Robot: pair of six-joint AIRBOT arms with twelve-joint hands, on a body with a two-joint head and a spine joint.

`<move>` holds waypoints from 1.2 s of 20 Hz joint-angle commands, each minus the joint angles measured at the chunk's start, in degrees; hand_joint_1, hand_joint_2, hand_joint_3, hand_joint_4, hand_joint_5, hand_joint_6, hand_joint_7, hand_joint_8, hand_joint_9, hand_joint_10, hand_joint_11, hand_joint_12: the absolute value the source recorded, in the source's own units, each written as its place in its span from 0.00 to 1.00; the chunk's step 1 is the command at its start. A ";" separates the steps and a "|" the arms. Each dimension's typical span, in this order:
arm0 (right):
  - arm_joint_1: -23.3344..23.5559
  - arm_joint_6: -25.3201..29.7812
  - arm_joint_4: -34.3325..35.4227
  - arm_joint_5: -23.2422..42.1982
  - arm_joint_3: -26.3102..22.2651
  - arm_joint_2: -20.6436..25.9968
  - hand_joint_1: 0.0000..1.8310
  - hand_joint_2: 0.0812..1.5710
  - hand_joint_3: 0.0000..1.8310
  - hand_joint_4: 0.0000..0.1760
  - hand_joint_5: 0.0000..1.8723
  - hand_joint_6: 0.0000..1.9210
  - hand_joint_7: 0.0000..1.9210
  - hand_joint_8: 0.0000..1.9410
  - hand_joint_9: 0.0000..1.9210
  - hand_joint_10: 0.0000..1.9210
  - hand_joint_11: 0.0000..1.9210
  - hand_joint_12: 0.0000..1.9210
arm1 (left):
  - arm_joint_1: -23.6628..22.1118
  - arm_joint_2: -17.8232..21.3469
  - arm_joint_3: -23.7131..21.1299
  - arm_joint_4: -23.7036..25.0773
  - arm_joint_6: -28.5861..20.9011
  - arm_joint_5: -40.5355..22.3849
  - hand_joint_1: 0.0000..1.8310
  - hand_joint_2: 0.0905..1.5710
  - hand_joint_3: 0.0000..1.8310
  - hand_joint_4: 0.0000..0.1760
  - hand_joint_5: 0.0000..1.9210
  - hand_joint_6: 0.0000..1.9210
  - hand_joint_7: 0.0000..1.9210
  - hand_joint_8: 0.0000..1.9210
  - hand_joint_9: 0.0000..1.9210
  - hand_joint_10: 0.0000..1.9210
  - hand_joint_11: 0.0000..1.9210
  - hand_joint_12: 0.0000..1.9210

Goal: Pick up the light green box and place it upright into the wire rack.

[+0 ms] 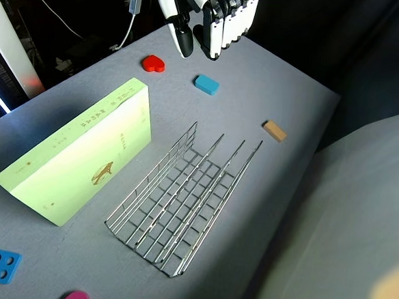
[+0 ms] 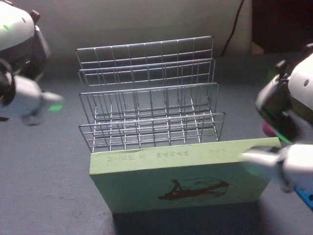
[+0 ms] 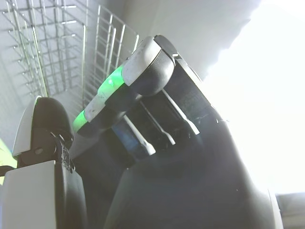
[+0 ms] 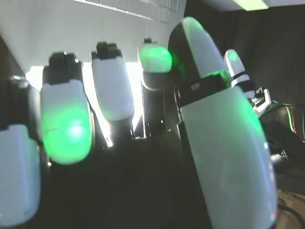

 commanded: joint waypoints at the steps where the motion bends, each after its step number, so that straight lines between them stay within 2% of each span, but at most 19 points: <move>1: 0.46 0.12 -3.91 0.94 -0.15 -0.07 0.00 0.64 0.02 0.61 0.04 0.00 0.03 0.00 0.01 0.00 0.00 0.26 | -1.07 0.07 -0.27 4.34 0.09 -2.30 0.03 0.71 0.01 0.65 0.14 0.00 0.16 0.00 0.12 0.01 0.00 0.43; 6: 1.23 0.85 -4.39 -0.71 -0.43 -0.36 0.00 0.64 0.00 0.58 0.03 0.00 0.03 0.00 0.02 0.00 0.00 0.29 | -1.26 0.10 -0.33 4.17 0.09 -1.95 0.04 0.72 0.00 0.60 0.16 0.00 0.17 0.00 0.12 0.00 0.00 0.43; 9: 1.72 1.07 -4.56 -3.47 -0.45 -2.17 0.00 0.64 0.00 0.58 0.02 0.00 0.02 0.00 0.01 0.00 0.00 0.28 | -1.42 0.09 -0.44 4.08 0.09 -1.66 0.06 0.71 0.00 0.60 0.17 0.00 0.17 0.00 0.12 0.00 0.00 0.41; 14: 2.22 0.28 -4.34 -7.95 -0.37 -8.95 0.00 0.64 0.00 0.58 0.03 0.00 0.03 0.00 0.01 0.00 0.00 0.28 | -1.63 0.11 -0.48 4.05 0.09 -1.45 0.06 0.71 0.00 0.60 0.16 0.00 0.17 0.00 0.12 0.00 0.00 0.39; 17: 1.69 4.48 -3.19 -11.83 0.16 -13.87 0.00 0.64 0.00 0.58 0.03 0.00 0.04 0.00 0.01 0.00 0.00 0.28 | -1.74 0.11 -0.53 4.04 0.09 -1.15 0.06 0.70 0.00 0.60 0.16 0.00 0.17 0.00 0.13 0.00 0.00 0.39; 20: 1.16 5.31 -3.09 -15.58 1.82 -20.18 0.09 0.63 0.00 0.58 0.03 0.00 0.04 0.00 0.02 0.00 0.00 0.28 | -1.74 0.11 -0.64 3.97 0.09 -1.06 0.06 0.70 0.00 0.60 0.16 0.00 0.17 0.00 0.13 0.00 0.00 0.39; 24: 2.84 4.85 -2.40 -19.50 5.85 -27.17 0.20 0.62 0.00 0.57 0.03 0.00 0.05 0.00 0.03 0.00 0.00 0.28 | -1.74 0.11 -0.90 3.96 0.09 -0.06 0.06 0.70 0.00 0.60 0.15 0.00 0.17 0.00 0.13 0.00 0.00 0.39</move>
